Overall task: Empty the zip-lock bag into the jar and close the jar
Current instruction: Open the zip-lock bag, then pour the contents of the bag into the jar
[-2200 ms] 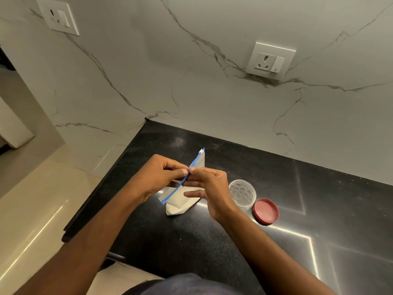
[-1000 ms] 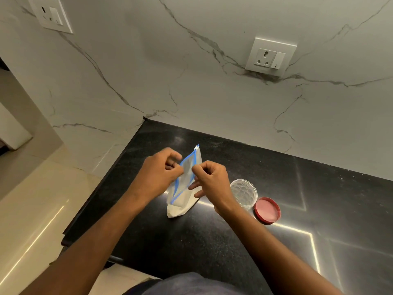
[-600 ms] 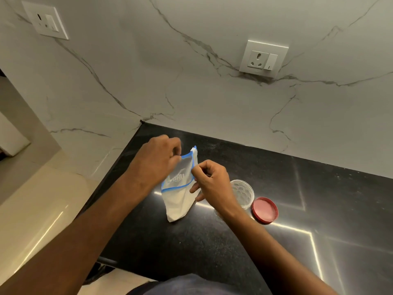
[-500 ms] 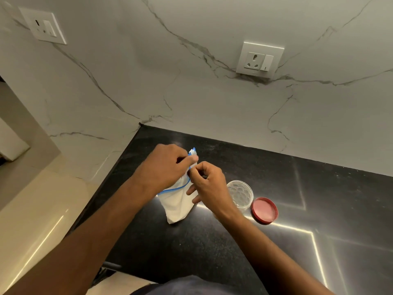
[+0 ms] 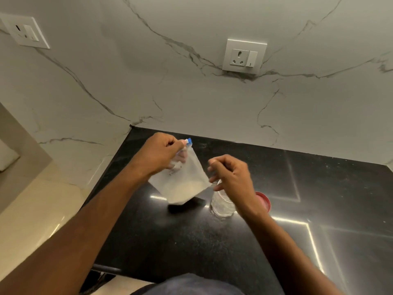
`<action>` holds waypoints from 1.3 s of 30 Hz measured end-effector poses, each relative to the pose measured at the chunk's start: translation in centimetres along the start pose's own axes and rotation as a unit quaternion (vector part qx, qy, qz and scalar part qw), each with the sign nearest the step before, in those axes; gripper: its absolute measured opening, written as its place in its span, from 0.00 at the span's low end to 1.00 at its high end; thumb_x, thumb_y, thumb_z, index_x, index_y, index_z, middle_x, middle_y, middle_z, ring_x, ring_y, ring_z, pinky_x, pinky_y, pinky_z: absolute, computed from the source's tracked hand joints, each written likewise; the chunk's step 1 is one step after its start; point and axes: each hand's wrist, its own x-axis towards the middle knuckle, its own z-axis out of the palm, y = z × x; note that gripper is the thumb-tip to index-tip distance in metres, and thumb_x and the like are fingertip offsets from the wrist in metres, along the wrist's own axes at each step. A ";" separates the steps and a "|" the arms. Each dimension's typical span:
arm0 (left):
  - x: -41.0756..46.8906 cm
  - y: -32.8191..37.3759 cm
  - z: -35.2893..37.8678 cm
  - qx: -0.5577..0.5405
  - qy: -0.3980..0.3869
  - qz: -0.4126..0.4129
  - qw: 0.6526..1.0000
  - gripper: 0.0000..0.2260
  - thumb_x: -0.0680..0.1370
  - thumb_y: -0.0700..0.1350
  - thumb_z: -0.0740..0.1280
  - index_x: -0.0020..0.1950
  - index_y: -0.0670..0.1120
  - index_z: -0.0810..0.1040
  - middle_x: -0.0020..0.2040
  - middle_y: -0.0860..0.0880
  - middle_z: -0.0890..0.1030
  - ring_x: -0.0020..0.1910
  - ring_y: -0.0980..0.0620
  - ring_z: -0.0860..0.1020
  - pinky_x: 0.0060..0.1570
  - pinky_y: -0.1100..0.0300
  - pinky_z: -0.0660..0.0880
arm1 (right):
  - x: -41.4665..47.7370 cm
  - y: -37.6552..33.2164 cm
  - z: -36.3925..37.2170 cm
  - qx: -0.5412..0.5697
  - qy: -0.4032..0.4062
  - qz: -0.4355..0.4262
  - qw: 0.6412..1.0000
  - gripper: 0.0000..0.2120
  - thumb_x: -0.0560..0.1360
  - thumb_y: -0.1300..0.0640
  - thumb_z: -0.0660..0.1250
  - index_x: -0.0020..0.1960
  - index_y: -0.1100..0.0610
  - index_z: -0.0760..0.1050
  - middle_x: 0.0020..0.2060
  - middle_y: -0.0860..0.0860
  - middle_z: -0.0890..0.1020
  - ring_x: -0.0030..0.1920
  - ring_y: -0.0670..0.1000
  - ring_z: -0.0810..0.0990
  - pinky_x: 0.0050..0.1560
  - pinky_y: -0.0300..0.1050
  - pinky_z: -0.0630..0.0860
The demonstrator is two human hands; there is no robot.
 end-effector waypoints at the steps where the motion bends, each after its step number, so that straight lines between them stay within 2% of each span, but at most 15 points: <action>1: 0.0 0.4 -0.3 -0.009 -0.009 0.012 1.000 0.12 0.84 0.52 0.68 0.50 0.46 0.85 0.47 0.51 0.89 0.45 0.57 0.88 0.45 0.58 0.84 | 0.1 0.0 -1.2 0.002 0.018 -0.005 1.000 0.06 0.83 0.54 0.68 0.51 0.55 0.82 0.44 0.53 0.86 0.39 0.49 0.86 0.36 0.41 0.82; 5: -0.1 4.2 -1.3 -0.052 -0.042 0.070 0.995 0.13 0.84 0.53 0.67 0.52 0.44 0.84 0.49 0.52 0.89 0.46 0.58 0.88 0.37 0.66 0.81 | 0.8 0.3 -4.5 -0.013 0.094 -0.003 0.995 0.04 0.82 0.54 0.69 0.52 0.52 0.82 0.45 0.50 0.86 0.46 0.51 0.85 0.44 0.47 0.84; 8: -0.3 8.0 -1.4 -0.100 -0.079 0.108 0.986 0.14 0.86 0.52 0.65 0.51 0.43 0.82 0.50 0.47 0.90 0.49 0.50 0.89 0.35 0.63 0.82 | 1.0 1.0 -5.9 -0.020 0.103 0.052 0.993 0.07 0.83 0.50 0.68 0.56 0.51 0.82 0.51 0.49 0.85 0.54 0.52 0.85 0.50 0.49 0.84; 11: -0.4 10.8 -1.1 -0.099 -0.119 0.119 0.981 0.14 0.86 0.52 0.64 0.50 0.43 0.81 0.52 0.44 0.90 0.52 0.40 0.87 0.37 0.56 0.83 | 0.7 1.5 -6.5 0.126 0.051 0.166 0.977 0.16 0.83 0.46 0.67 0.61 0.57 0.82 0.55 0.55 0.87 0.57 0.56 0.86 0.50 0.51 0.85; 13: -0.4 11.9 -0.6 -0.104 -0.146 0.115 0.977 0.14 0.87 0.52 0.62 0.51 0.44 0.81 0.52 0.44 0.90 0.50 0.40 0.85 0.37 0.56 0.82 | 0.3 1.7 -7.2 0.238 0.041 0.195 0.951 0.20 0.82 0.43 0.67 0.62 0.58 0.83 0.55 0.56 0.88 0.56 0.56 0.88 0.50 0.53 0.85; 16: -0.3 12.3 0.7 -0.130 -0.185 0.103 0.969 0.14 0.87 0.51 0.61 0.51 0.45 0.81 0.53 0.43 0.90 0.54 0.39 0.85 0.42 0.52 0.82 | -0.2 2.1 -8.9 0.296 0.093 0.201 0.929 0.21 0.80 0.41 0.69 0.61 0.57 0.84 0.55 0.55 0.89 0.55 0.54 0.88 0.50 0.53 0.84; 19: -0.1 12.1 2.5 -0.134 -0.217 0.098 0.962 0.15 0.87 0.52 0.61 0.52 0.43 0.81 0.54 0.42 0.89 0.56 0.37 0.86 0.46 0.48 0.84 | -1.0 3.0 -10.4 0.278 0.142 0.215 0.925 0.18 0.79 0.43 0.71 0.60 0.56 0.85 0.53 0.54 0.89 0.56 0.54 0.88 0.53 0.56 0.84; 22: 0.2 12.0 4.6 -0.118 -0.230 0.087 0.962 0.15 0.87 0.52 0.62 0.52 0.43 0.82 0.54 0.41 0.89 0.54 0.38 0.87 0.45 0.50 0.86 | -2.1 3.9 -11.8 0.272 0.166 0.232 0.919 0.14 0.78 0.49 0.73 0.58 0.57 0.85 0.52 0.55 0.89 0.57 0.55 0.87 0.50 0.55 0.85; 25: 0.7 11.9 6.5 -0.109 -0.244 0.080 0.960 0.14 0.87 0.51 0.62 0.52 0.43 0.82 0.52 0.41 0.89 0.48 0.43 0.88 0.47 0.46 0.87 | -3.1 4.4 -13.2 0.273 0.208 0.223 0.912 0.15 0.76 0.48 0.76 0.57 0.57 0.85 0.51 0.55 0.89 0.56 0.55 0.86 0.46 0.53 0.85; 28: 1.0 11.9 7.9 -0.115 -0.266 0.081 0.954 0.14 0.87 0.51 0.63 0.51 0.44 0.82 0.49 0.43 0.90 0.43 0.47 0.89 0.45 0.47 0.87 | -3.5 4.7 -14.3 0.253 0.204 0.223 0.919 0.17 0.77 0.46 0.75 0.58 0.56 0.84 0.49 0.53 0.90 0.56 0.55 0.87 0.45 0.53 0.86; 32: 1.0 12.5 9.0 -0.125 -0.281 0.094 0.947 0.14 0.86 0.52 0.63 0.51 0.44 0.82 0.49 0.43 0.90 0.44 0.46 0.89 0.43 0.49 0.87 | -3.9 4.9 -14.7 0.239 0.185 0.220 0.927 0.14 0.79 0.48 0.73 0.60 0.55 0.84 0.52 0.54 0.89 0.54 0.54 0.89 0.46 0.53 0.86; 33: 1.0 12.7 9.1 -0.126 -0.284 0.100 0.945 0.15 0.86 0.52 0.63 0.52 0.44 0.82 0.49 0.44 0.90 0.45 0.45 0.89 0.43 0.49 0.88 | -4.0 5.0 -14.9 0.251 0.195 0.208 0.925 0.13 0.79 0.50 0.73 0.60 0.55 0.84 0.53 0.54 0.89 0.55 0.54 0.88 0.47 0.53 0.86; 36: 1.1 13.2 9.1 -0.132 -0.295 0.115 0.939 0.18 0.87 0.52 0.62 0.57 0.39 0.82 0.51 0.43 0.90 0.53 0.39 0.87 0.50 0.41 0.86 | -4.0 5.1 -15.8 0.300 0.227 0.171 0.911 0.10 0.79 0.54 0.73 0.58 0.55 0.84 0.56 0.55 0.88 0.60 0.57 0.85 0.58 0.56 0.82; 39: 0.9 13.7 9.2 -0.159 -0.302 0.126 0.932 0.20 0.87 0.52 0.62 0.61 0.34 0.79 0.51 0.43 0.90 0.49 0.44 0.88 0.50 0.41 0.86 | -3.9 4.7 -16.3 0.314 0.218 0.174 0.908 0.14 0.79 0.50 0.72 0.61 0.55 0.84 0.57 0.56 0.88 0.62 0.57 0.84 0.63 0.59 0.80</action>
